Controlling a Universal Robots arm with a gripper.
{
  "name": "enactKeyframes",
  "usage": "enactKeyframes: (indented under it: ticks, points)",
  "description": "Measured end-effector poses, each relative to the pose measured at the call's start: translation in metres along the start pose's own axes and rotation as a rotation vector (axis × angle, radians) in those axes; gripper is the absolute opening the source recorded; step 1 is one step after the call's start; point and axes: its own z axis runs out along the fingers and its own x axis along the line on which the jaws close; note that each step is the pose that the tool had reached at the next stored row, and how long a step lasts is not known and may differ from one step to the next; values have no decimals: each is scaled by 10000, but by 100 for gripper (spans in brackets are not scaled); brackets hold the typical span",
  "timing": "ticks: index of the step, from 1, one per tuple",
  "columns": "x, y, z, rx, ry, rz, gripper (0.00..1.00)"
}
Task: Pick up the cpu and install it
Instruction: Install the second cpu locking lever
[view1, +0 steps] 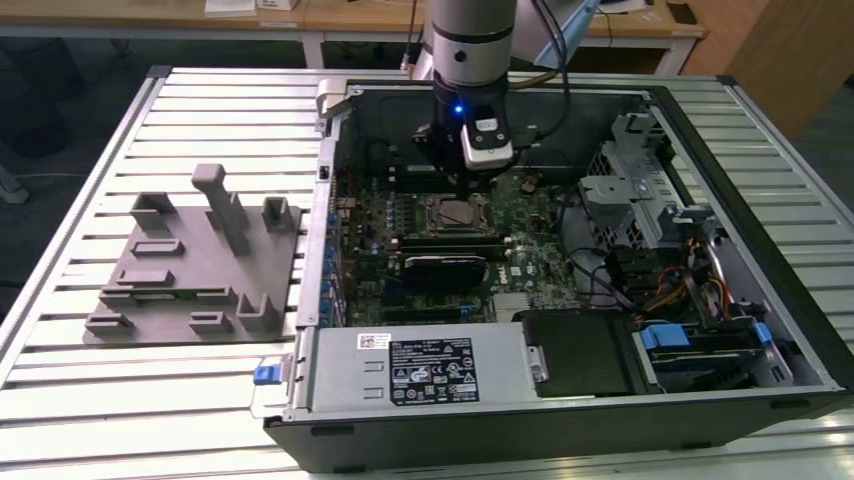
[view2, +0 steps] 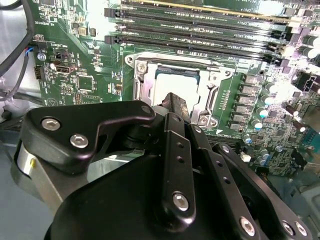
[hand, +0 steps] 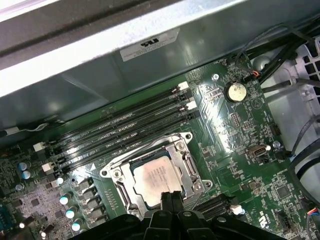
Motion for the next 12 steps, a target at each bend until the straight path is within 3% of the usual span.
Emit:
enactKeyframes:
  ticks: [12]
  points:
    - [-27, -59, 2, -1, 0, 0, 11]
